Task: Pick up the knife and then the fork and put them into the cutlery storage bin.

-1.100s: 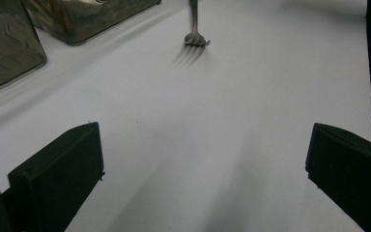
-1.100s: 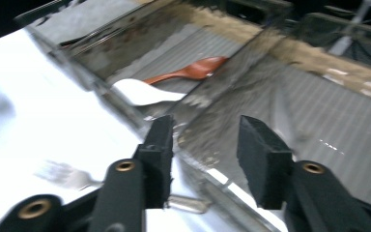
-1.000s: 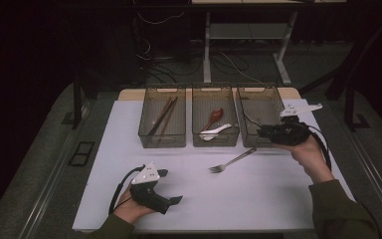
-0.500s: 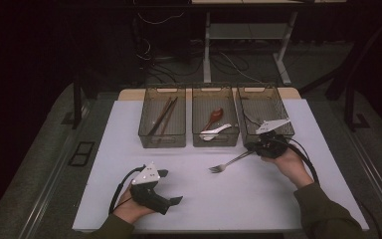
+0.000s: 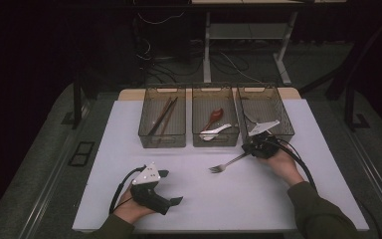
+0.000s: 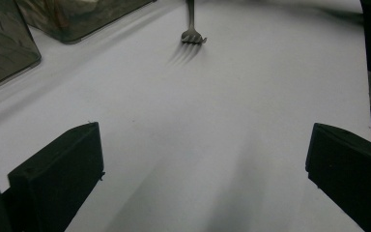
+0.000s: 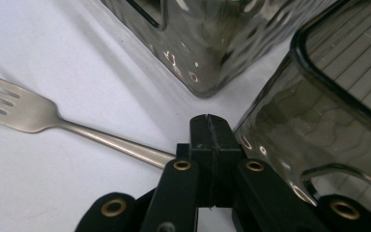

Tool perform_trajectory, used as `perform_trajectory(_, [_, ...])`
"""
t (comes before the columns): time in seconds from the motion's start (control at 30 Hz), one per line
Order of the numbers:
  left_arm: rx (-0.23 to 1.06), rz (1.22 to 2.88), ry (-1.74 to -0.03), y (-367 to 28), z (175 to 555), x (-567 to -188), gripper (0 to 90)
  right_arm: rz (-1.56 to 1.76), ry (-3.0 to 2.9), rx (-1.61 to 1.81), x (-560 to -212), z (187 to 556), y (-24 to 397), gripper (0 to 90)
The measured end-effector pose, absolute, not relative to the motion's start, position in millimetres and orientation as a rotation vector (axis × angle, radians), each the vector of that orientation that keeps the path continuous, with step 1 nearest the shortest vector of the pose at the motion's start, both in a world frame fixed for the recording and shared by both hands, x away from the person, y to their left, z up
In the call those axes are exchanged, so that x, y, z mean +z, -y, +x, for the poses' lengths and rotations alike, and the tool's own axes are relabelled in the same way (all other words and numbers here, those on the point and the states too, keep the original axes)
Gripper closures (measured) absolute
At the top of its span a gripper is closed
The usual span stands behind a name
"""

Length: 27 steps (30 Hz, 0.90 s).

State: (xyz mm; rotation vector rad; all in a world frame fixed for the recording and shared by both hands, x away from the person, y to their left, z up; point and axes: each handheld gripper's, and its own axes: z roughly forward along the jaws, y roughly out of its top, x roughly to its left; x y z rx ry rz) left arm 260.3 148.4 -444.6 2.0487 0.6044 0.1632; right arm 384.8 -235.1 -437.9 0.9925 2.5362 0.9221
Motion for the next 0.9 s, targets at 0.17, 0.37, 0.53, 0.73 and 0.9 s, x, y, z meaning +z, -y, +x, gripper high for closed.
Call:
perform_trajectory(0.17, [0.16,2.053,-0.601,-148.5,260.3,-444.4,0.0,0.978,-2.539,0.889,-443.2,386.9,232.8,89.4])
perform_trajectory(0.37, [0.159,2.053,-0.599,-148.1,260.3,-444.8,0.0,0.988,-2.549,0.886,-443.0,386.6,234.1,89.4])
perform_trajectory(0.53, [0.158,2.052,-0.598,-147.6,259.9,-444.7,0.0,0.993,-2.558,0.887,-443.5,387.9,235.5,89.4])
perform_trajectory(0.73, [0.157,2.057,-0.594,-147.4,260.0,-444.7,0.0,0.979,-2.596,0.865,-441.6,386.8,236.4,89.6])
perform_trajectory(0.9, [0.156,2.053,-0.594,-147.4,259.9,-444.7,0.0,0.964,-2.664,0.822,-437.5,381.7,240.1,89.6])
